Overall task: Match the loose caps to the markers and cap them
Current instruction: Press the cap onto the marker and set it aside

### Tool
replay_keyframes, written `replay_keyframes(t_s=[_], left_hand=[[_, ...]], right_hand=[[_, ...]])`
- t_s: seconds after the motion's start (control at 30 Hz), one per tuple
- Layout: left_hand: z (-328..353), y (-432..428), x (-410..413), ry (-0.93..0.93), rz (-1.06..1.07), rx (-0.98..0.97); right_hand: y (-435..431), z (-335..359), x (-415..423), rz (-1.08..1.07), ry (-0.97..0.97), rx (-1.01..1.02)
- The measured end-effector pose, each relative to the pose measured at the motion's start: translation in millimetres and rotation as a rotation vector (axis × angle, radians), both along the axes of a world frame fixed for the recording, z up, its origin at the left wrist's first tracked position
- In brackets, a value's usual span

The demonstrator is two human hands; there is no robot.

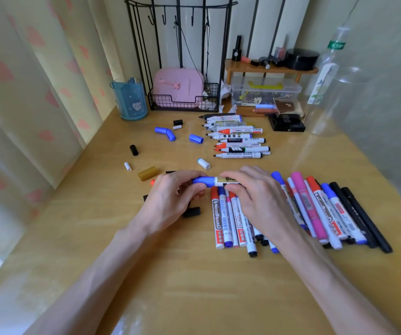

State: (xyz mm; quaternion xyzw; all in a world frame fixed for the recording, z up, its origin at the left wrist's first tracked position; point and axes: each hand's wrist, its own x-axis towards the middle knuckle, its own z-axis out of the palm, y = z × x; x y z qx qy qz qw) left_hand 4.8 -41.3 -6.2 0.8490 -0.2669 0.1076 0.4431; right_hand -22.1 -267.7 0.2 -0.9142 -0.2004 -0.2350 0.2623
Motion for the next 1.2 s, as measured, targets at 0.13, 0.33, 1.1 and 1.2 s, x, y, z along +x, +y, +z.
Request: replay_keyframes(t_s=[0.13,0.33,1.1,1.2], left_hand=[[2.2,0.4,-0.1,0.006,0.001,0.0],[1.9,0.4,4.3,0.102,-0.024,-0.008],[-5.2,-4.1,8.4,0.136,-0.025,-0.115],[-2.2,-16.9,7.2,0.104,-0.038,-0.139]], right_hand=[[1.3,2.1,-1.9,0.008,0.012,0.023],[-4.2,6.4,-1.0,-0.006,0.051,0.067],[13.1,6.8,-11.5,-0.094,-0.032,-0.006],[6.2,18.7,-13.1,-0.149,-0.02,-0.052]])
